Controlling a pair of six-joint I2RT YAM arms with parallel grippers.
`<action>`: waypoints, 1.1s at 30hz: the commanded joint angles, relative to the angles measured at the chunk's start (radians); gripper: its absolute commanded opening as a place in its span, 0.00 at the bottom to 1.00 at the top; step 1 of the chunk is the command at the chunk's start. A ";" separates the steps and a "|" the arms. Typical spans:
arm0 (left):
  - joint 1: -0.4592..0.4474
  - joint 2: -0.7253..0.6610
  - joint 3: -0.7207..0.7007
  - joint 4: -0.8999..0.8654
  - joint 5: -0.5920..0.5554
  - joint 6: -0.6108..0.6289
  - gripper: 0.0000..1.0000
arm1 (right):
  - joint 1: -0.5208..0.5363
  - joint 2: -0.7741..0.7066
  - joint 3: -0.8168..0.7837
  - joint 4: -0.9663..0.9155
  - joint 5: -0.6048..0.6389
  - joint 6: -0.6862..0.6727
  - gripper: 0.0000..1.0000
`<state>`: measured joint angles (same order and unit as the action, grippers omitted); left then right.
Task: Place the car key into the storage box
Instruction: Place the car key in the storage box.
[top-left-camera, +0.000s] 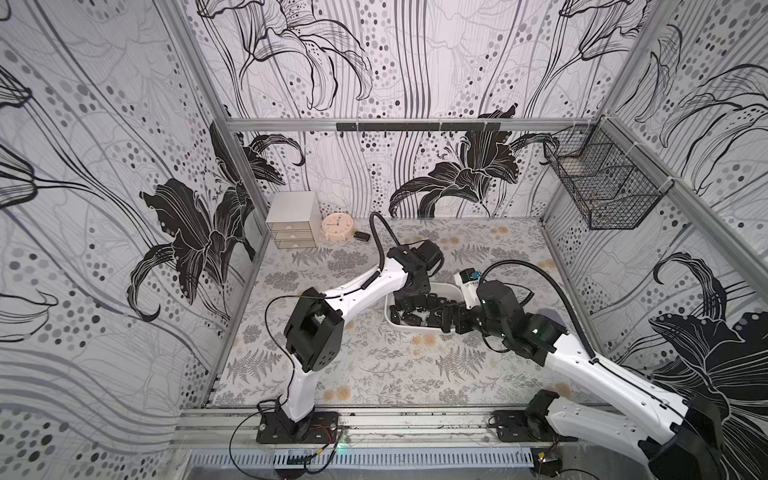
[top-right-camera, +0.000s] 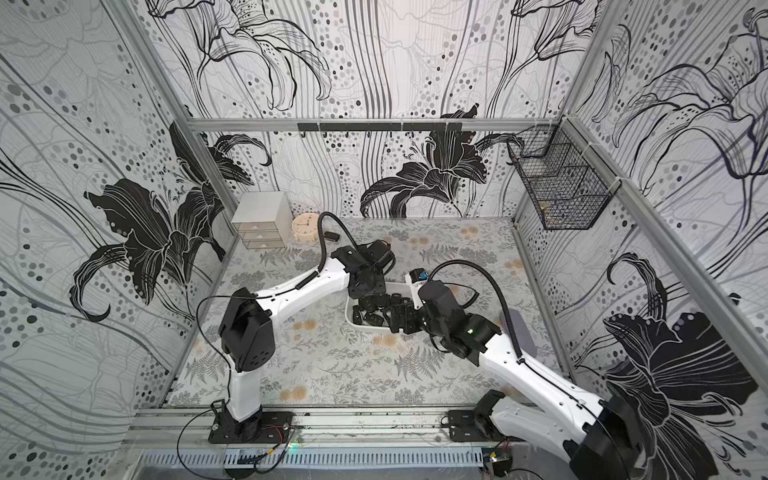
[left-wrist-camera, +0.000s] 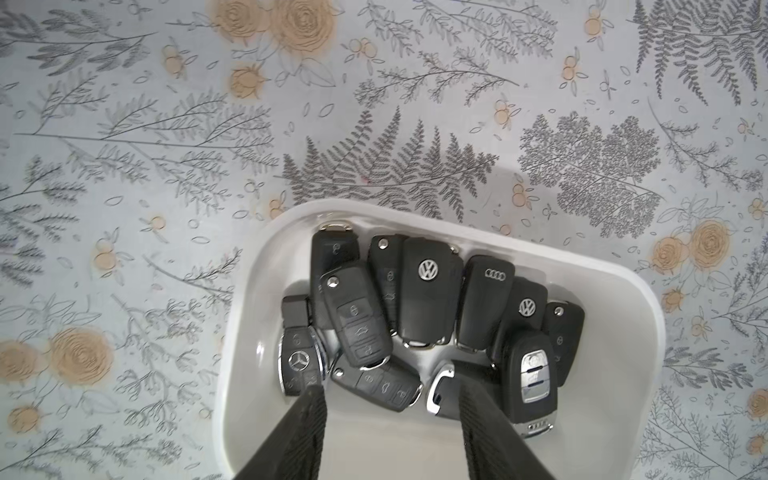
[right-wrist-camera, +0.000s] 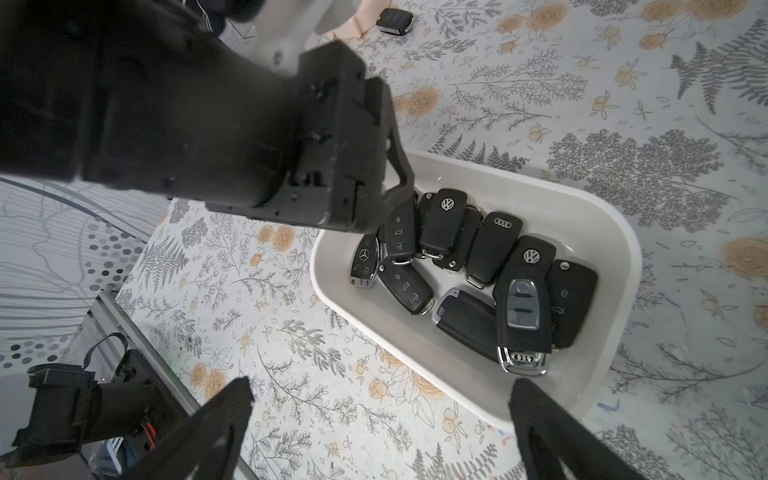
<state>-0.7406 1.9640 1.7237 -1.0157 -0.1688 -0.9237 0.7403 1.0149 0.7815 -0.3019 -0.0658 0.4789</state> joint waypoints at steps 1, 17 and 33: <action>-0.005 0.002 -0.054 0.015 -0.011 -0.044 0.48 | 0.002 0.011 -0.002 0.026 -0.026 -0.003 1.00; -0.038 0.118 -0.066 -0.012 0.036 -0.055 0.43 | 0.003 0.002 0.001 0.012 -0.017 -0.017 1.00; -0.020 0.190 0.017 -0.116 -0.048 -0.048 0.43 | 0.002 0.012 0.003 0.009 -0.019 -0.023 1.00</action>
<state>-0.7715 2.1403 1.7008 -1.1019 -0.1673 -0.9745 0.7403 1.0264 0.7815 -0.2974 -0.0830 0.4774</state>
